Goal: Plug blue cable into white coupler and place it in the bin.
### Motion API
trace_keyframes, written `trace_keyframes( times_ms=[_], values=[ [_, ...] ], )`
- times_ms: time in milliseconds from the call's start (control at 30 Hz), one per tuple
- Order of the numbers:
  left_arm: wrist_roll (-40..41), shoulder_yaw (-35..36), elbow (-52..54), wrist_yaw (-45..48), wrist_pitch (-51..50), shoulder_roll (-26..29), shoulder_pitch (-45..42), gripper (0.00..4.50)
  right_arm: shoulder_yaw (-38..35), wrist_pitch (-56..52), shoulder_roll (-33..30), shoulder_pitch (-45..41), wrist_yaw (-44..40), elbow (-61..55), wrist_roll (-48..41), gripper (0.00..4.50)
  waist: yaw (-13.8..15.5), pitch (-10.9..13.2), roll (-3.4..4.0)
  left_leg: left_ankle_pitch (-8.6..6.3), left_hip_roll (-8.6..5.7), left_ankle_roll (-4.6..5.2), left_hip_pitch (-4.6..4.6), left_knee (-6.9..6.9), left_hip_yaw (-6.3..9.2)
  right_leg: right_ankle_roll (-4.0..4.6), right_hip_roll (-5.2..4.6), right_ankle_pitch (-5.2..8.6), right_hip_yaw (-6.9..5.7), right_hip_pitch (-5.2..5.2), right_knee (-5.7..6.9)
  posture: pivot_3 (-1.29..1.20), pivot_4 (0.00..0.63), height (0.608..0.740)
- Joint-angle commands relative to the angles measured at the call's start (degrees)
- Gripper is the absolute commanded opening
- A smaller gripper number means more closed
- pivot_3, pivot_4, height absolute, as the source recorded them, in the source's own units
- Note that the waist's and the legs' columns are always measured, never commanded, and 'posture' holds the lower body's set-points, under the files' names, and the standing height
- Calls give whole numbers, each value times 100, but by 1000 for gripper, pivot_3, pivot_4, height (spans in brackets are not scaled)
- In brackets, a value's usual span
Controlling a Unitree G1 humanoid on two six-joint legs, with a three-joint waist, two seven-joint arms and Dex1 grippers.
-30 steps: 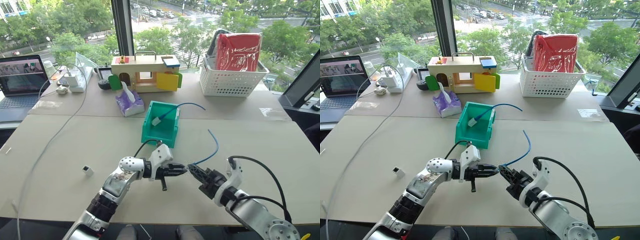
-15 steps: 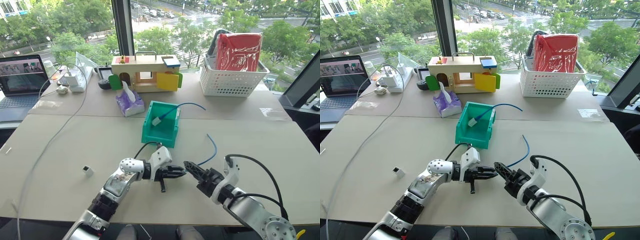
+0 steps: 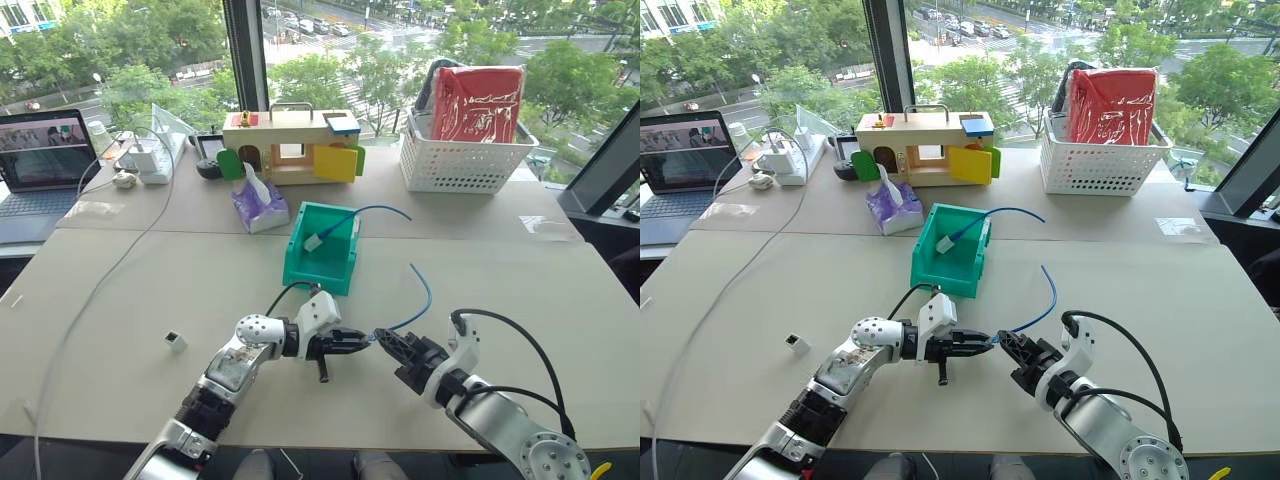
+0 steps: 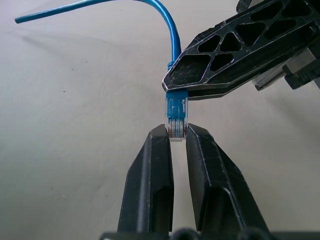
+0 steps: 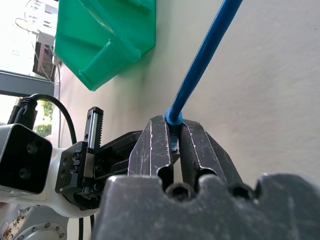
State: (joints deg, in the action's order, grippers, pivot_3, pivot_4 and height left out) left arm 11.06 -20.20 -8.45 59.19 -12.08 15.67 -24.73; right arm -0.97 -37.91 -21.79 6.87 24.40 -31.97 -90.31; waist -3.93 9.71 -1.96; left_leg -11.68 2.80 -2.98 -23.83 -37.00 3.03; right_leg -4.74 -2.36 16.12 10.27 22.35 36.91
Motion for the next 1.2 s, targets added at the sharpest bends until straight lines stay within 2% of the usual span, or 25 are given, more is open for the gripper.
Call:
trace_keyframes(
  times_ms=[33, 67, 100, 333, 400, 500, 600, 667, 800, 967, 1067, 1200],
  values=[
    [159, 266, -111, 124, 279, 8, -216, 32, -139, -16, -179, -45, -240, -358, 126, 34, 1, 0, 0, 0, 0, 0, 0, 0, 0, 1, 0, 0, 0, 0, -1, 0, 150, 734],
    [226, 251, 96, 193, 95, 84, -213, 1058, -221, 40, -210, -8, -251, -404, 118, 0, -1, 0, 0, 0, 0, 0, 0, 0, 0, 1, 0, 0, 0, 0, 0, 0, 150, 734],
    [257, 229, 250, 241, -29, 142, -206, 1285, -278, 86, -231, 17, -264, -435, 110, 0, -4, 0, 0, 0, 0, 0, 0, 2, 0, 1, 0, 0, 0, 1, 0, 0, 150, 734],
    [455, 295, 707, 355, -525, 411, -232, 3982, -643, -46, -766, -56, -475, -423, 1, 0, 2, 0, 0, 0, 0, 0, 0, 7, 1, 3, 0, 1, -1, 0, -2, 0, 150, 734],
    [639, 460, 811, 401, -811, 525, -370, 3982, -940, -178, -1213, -157, -685, -393, -148, 0, 0, 0, 0, 0, 0, 0, 0, 8, 1, 3, 0, 1, -1, 1, -2, 0, 150, 734],
    [1071, 988, 956, 325, -1363, 727, -1005, 3982, -1819, -641, -2521, -471, -1565, -81, -442, 0, 1, 21, 8, 2, -4, 1, -8, -3, 0, 2, -5, 1, 0, 3, 1, 0, 150, 734],
    [1034, 1245, 676, 228, -1463, 939, -1637, 3982, -2067, -985, -3318, -629, -2465, 72, -194, 0, 7, 23, 6, 14, -5, 21, -4, 2, 6, -12, -5, 6, -11, -2, -1, 0, 150, 734],
    [1071, 1491, 448, 141, -1514, 1035, -2002, 3982, -2099, -1128, -3631, -791, -3015, 120, -44, 0, 6, 23, 8, 14, -5, 23, 3, 13, 8, -19, -4, 15, -14, -6, -4, 0, 150, 734],
    [1203, 1957, 450, 189, -1736, 1525, -2102, 3982, -1903, -1245, -3911, -1298, -4056, 81, 245, 0, -39, 24, 9, 10, -4, 30, -3, 17, 7, -3, -4, 5, -12, -2, -14, 0, 150, 734],
    [1370, 2954, 574, -175, -1953, 2362, -1642, 3982, -1623, -1333, -4044, -1979, -5437, 232, 620, 0, -25, 28, 11, 9, -3, 32, -13, 20, 9, 10, -5, -3, -16, 14, -9, 0, 150, 734],
    [1577, 3695, 1000, -531, -2242, 2753, -1109, 3982, -1210, -1513, -4083, -2433, -6038, 671, 976, 0, -3, 32, 5, 9, -1, 30, -17, 17, 10, 10, -8, -3, -19, 15, -9, 0, 150, 734],
    [1842, 4749, 1883, -729, -2607, 3166, 174, 3982, -447, -1527, -3639, -3371, -6525, 1350, 1739, 0, -22, 39, -7, 10, 0, 29, -22, 15, 9, 12, -12, -4, -22, 24, -7, 0, 150, 734]
  ],
)
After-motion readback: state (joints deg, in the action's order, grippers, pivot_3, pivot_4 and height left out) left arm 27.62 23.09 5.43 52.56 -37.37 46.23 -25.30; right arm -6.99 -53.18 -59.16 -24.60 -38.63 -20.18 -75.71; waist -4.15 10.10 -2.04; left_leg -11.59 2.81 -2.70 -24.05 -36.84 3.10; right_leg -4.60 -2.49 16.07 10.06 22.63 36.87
